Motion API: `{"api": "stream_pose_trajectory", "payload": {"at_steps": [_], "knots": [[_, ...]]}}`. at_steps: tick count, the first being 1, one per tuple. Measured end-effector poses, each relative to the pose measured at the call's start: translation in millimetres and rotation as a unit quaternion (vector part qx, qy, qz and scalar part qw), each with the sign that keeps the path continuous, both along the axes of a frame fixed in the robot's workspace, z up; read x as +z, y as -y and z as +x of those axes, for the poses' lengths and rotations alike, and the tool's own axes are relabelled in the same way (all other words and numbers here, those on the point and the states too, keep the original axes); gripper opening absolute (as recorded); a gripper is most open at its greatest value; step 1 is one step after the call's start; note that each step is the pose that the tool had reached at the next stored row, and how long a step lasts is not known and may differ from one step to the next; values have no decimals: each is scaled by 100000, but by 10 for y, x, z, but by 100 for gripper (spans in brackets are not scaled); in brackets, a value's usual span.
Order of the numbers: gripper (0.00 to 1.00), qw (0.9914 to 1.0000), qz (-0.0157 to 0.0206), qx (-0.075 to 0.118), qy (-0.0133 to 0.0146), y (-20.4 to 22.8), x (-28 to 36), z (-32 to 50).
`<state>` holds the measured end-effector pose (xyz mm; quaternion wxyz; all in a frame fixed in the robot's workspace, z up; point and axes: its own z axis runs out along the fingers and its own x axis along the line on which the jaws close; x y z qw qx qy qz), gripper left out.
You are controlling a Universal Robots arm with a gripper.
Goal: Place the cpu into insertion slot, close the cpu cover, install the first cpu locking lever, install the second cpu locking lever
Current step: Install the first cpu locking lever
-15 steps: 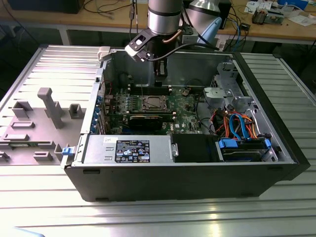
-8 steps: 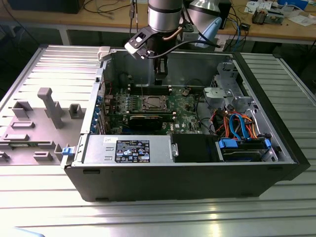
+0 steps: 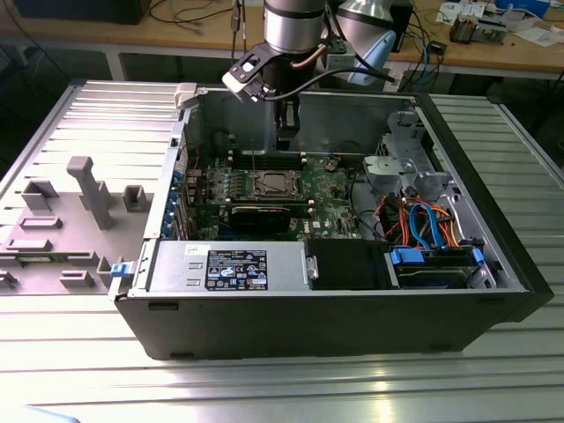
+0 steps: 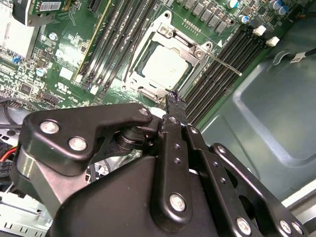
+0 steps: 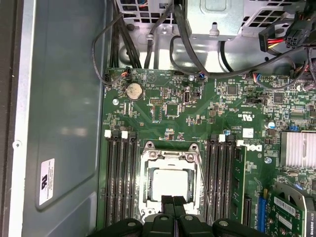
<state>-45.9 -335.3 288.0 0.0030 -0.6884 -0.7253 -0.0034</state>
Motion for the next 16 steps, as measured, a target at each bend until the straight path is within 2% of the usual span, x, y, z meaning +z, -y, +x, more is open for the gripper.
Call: {"api": "stream_pose_trajectory", "payload": {"at_steps": [9, 16], "knots": [[11, 100000, 3, 3, 2, 0, 86, 0], [11, 100000, 7, 4, 1, 0, 104, 0]]}}
